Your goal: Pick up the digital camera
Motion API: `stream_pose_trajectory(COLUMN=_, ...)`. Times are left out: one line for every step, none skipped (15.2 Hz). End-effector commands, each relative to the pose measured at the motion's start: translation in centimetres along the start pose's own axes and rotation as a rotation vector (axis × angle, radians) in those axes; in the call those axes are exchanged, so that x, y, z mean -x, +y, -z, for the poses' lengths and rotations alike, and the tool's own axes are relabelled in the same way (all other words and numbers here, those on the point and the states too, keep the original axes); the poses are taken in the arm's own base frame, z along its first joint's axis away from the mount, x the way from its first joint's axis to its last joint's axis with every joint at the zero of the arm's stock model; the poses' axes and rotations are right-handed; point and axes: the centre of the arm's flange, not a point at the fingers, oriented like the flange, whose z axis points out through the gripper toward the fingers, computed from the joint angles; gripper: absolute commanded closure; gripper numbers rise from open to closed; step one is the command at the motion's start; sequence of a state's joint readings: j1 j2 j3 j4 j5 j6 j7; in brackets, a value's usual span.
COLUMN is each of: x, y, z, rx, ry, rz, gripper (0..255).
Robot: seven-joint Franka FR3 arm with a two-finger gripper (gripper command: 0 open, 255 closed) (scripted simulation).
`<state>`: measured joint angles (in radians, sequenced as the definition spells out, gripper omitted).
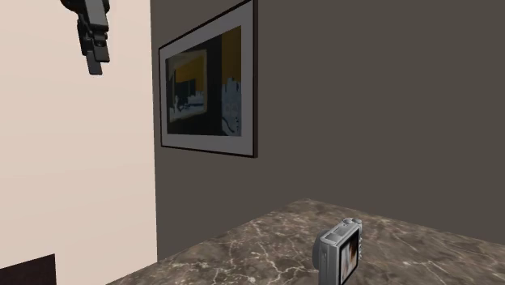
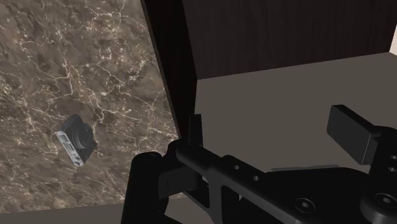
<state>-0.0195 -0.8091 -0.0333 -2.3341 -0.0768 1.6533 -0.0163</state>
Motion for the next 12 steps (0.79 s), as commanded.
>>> stream_pose_trajectory(x=0.0, y=0.0, z=0.0, rx=0.0, ry=0.0, rz=0.0, gripper=0)
stream_pose_trajectory(x=-0.6, y=1.0, z=-0.7, rx=-0.002, ry=-0.003, rz=0.003, gripper=0)
stream_pose_trajectory(x=-1.1, y=2.0, z=-1.5, rx=-0.003, ry=-0.005, rz=0.005, gripper=0)
stream_pose_trajectory(x=-1.7, y=3.0, z=-2.2, rx=-0.005, ry=-0.008, rz=0.008, gripper=0)
stream_pose_trajectory(x=-2.3, y=4.0, z=-2.9, rx=-0.007, ry=-0.011, rz=0.01, gripper=0)
stream_pose_trajectory(x=-2.8, y=5.0, z=-3.7, rx=-0.008, ry=-0.014, rz=0.013, gripper=0)
stream_pose_trajectory(x=-3.4, y=5.9, z=-4.4, rx=-0.01, ry=-0.016, rz=0.015, gripper=0)
stream_pose_trajectory(x=-4.0, y=6.9, z=-5.2, rx=-0.011, ry=-0.019, rz=0.018, gripper=0)
stream_pose_trajectory(x=-4.5, y=7.9, z=-5.9, rx=-0.013, ry=-0.022, rz=0.02, gripper=0)
stream_pose_trajectory(x=-5.1, y=8.9, z=-6.7, rx=-0.015, ry=-0.025, rz=0.023, gripper=0)
stream_pose_trajectory(x=-5.7, y=9.8, z=-7.4, rx=-0.016, ry=-0.027, rz=0.025, gripper=0)
stream_pose_trajectory(x=-6.2, y=10.8, z=-8.2, rx=-0.018, ry=-0.03, rz=0.028, gripper=0)
